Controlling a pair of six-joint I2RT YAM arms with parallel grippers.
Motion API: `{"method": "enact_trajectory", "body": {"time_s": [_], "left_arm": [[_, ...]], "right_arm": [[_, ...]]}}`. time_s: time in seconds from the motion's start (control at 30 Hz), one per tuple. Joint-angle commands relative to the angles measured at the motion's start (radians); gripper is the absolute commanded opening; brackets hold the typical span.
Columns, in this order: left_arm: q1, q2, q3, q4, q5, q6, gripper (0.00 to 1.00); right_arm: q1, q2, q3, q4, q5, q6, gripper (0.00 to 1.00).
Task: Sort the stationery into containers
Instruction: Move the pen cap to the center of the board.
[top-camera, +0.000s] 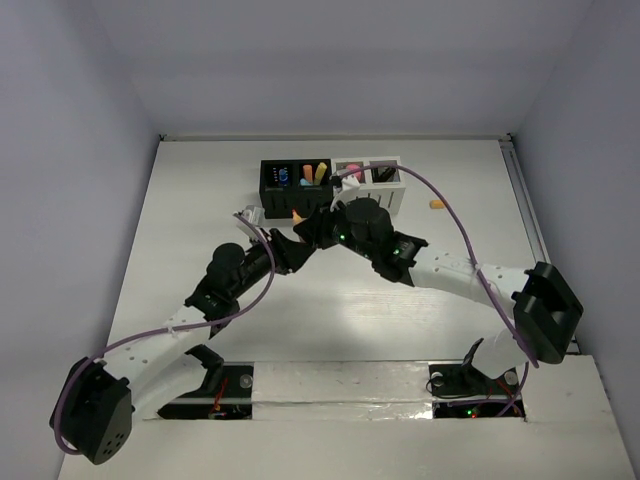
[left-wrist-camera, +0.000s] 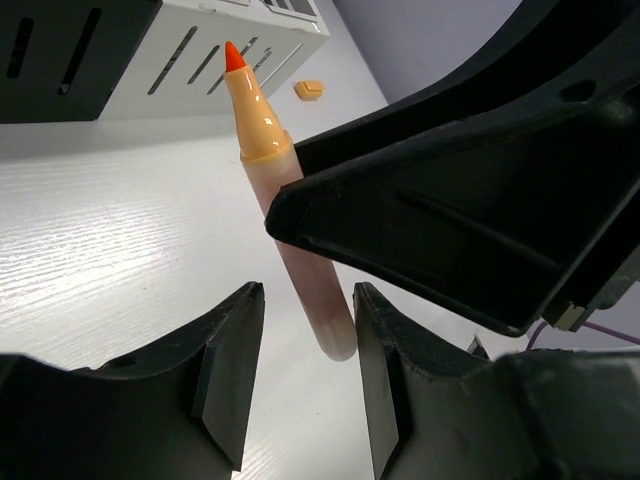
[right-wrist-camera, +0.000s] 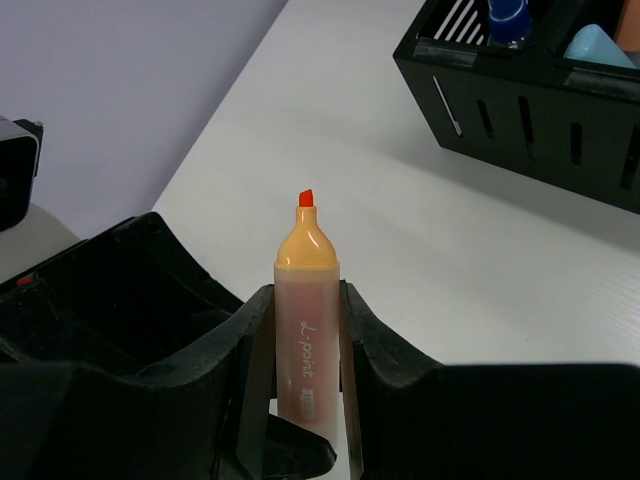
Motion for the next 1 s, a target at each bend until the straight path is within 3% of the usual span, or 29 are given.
{"method": "enact_trajectory", "body": {"time_s": [0.0,0.23,0.33,0.43,0.53,0.63,0.67,0.77,0.87,0.97], "left_arm": [[-0.005,0.016,0.028,0.088,0.002,0.006,0.37],[-0.014,0.013,0.027,0.082,-0.033,0.017,0.28],[-0.014,0.017,0.027,0.076,-0.050,0.022,0.17],[-0.014,0.026,0.025,0.071,-0.053,0.025,0.00],[-0.014,0.016,0.021,0.062,-0.055,0.032,0.00],[-0.014,-0.023,0.002,0.038,-0.067,0.045,0.00],[-0.014,-0.045,-0.002,0.026,-0.076,0.048,0.00],[-0.014,-0.078,-0.019,-0.001,-0.085,0.064,0.00],[-0.014,-0.118,-0.030,-0.027,-0.085,0.083,0.00],[-0.014,-0.151,-0.044,-0.050,-0.079,0.104,0.00]], "right_arm": [[0.002,-0.016,-0.005,0.080,-0.039,0.037,0.00],[0.002,-0.006,-0.021,0.098,-0.053,0.057,0.00],[0.002,0.001,-0.022,0.103,-0.062,0.062,0.00],[0.011,0.007,-0.019,0.103,-0.065,0.062,0.00],[0.011,0.000,-0.015,0.087,-0.063,0.062,0.00],[0.011,-0.013,0.004,0.045,-0.042,0.051,0.17],[-0.001,-0.016,0.016,0.023,-0.039,0.047,0.29],[-0.027,-0.042,0.025,-0.022,-0.054,0.048,0.54],[-0.081,-0.081,-0.011,-0.028,-0.071,0.060,0.67],[-0.151,-0.157,-0.053,-0.046,-0.053,0.062,0.68]]}}
